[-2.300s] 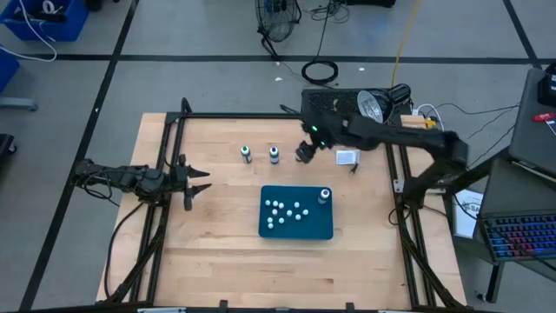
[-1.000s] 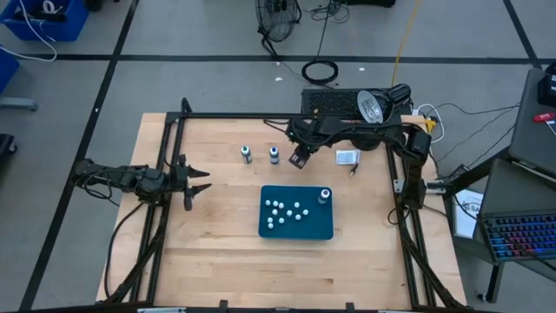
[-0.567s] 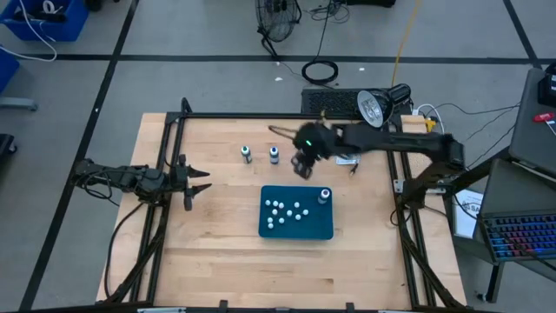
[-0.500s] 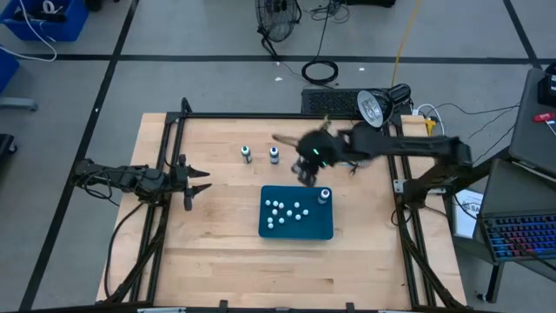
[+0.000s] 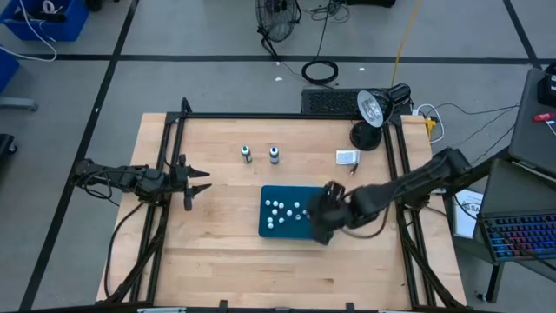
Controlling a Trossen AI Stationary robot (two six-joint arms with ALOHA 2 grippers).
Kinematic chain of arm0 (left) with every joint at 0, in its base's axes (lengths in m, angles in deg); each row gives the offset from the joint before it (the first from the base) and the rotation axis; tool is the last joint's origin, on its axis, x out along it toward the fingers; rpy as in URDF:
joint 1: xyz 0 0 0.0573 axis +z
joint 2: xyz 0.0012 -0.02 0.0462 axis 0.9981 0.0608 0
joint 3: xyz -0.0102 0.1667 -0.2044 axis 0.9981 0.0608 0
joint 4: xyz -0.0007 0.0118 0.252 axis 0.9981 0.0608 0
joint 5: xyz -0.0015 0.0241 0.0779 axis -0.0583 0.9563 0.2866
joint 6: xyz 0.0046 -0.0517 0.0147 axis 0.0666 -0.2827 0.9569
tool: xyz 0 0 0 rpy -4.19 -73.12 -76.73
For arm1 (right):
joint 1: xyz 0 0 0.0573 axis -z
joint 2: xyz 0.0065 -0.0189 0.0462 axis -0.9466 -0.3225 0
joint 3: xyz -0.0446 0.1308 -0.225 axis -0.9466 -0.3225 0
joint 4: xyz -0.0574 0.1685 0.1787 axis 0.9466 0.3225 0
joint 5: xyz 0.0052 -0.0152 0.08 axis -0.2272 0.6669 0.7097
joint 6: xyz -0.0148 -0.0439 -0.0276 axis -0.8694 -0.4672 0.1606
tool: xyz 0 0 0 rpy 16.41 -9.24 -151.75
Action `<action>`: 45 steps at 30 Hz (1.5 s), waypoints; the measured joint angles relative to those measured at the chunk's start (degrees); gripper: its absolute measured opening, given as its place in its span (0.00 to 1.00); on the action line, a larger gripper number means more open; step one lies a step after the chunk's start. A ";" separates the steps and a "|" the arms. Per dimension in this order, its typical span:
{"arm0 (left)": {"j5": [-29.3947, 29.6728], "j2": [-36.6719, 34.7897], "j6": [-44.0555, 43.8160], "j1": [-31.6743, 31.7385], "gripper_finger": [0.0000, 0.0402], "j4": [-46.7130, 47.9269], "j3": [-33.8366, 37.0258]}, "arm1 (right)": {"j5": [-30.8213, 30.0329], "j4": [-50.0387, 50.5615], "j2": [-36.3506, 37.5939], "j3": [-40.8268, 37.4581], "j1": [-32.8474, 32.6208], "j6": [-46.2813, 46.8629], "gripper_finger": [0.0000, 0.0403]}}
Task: Pick & Place food coloring
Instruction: Put the large black food coloring bottle into the blue bin, then put the large blue food coloring bottle into the blue bin
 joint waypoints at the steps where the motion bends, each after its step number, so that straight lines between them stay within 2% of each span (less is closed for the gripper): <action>1: 0.00 0.00 0.00 0.00 0.44 0.02 0.00 | 0.03 0.42 -1.20 -0.05 -0.33 0.89 0.32; 11: 0.00 0.00 0.00 0.01 0.44 0.02 0.00 | 8.80 4.36 -12.20 -0.07 0.21 6.00 0.32; 22: 0.00 0.00 0.00 0.01 0.44 0.00 0.00 | 10.10 4.31 -13.31 -0.09 0.55 8.99 0.33; 28: 0.00 0.00 0.00 0.01 0.44 0.00 0.00 | 10.14 4.37 -13.29 -0.09 0.55 11.34 0.60; 32: 0.00 0.02 0.00 0.00 0.44 0.00 0.00 | 10.23 4.73 -12.16 -0.09 0.96 11.35 0.68; 38: 0.00 0.00 0.00 -0.01 0.44 0.00 0.00 | 11.63 6.14 -6.02 -0.09 4.76 10.67 0.67; 41: 0.00 0.00 0.00 0.01 0.44 0.00 0.00 | 10.51 3.08 -1.78 -0.09 9.10 6.18 0.65; 45: 0.00 0.01 0.00 -0.01 0.44 0.02 0.00 | 8.21 -5.87 2.93 -0.08 16.11 -3.90 0.65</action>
